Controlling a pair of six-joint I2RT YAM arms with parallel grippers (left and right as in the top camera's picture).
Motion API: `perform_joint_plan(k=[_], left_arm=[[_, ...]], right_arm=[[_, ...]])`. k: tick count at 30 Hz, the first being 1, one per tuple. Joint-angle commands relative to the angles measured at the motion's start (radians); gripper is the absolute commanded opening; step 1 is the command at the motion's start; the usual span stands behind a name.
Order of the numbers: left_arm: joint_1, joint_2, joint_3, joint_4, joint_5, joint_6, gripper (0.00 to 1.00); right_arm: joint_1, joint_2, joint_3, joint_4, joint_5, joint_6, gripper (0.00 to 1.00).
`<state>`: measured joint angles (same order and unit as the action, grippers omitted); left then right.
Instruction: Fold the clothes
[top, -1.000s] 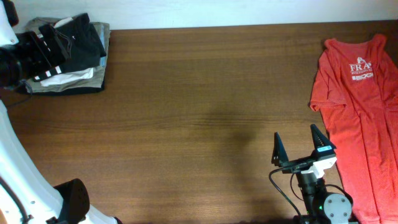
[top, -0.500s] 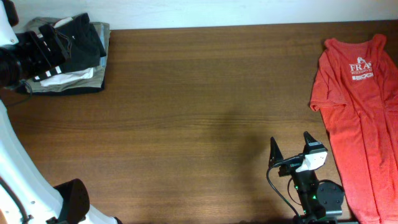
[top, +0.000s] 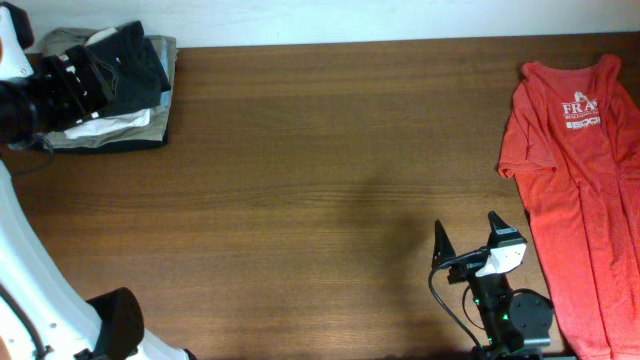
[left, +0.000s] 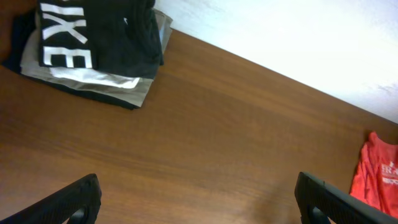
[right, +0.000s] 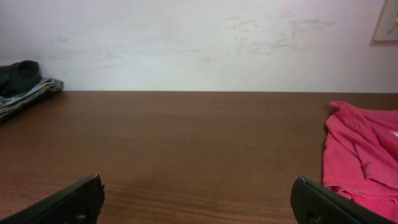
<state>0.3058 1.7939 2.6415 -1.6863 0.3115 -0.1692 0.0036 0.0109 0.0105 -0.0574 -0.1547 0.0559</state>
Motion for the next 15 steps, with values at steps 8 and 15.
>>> perform_joint_plan(k=[8,15], left_arm=[[-0.334,-0.828,-1.434,0.866,-0.247,-0.002,0.99],[-0.336,-1.315,-1.970,1.139,-0.310,-0.002,0.99]], right_arm=[[0.008,-0.007,-0.005,-0.007,-0.002,0.007,0.99],[0.008,-0.007,-0.005,-0.007,-0.002,0.007,0.99]])
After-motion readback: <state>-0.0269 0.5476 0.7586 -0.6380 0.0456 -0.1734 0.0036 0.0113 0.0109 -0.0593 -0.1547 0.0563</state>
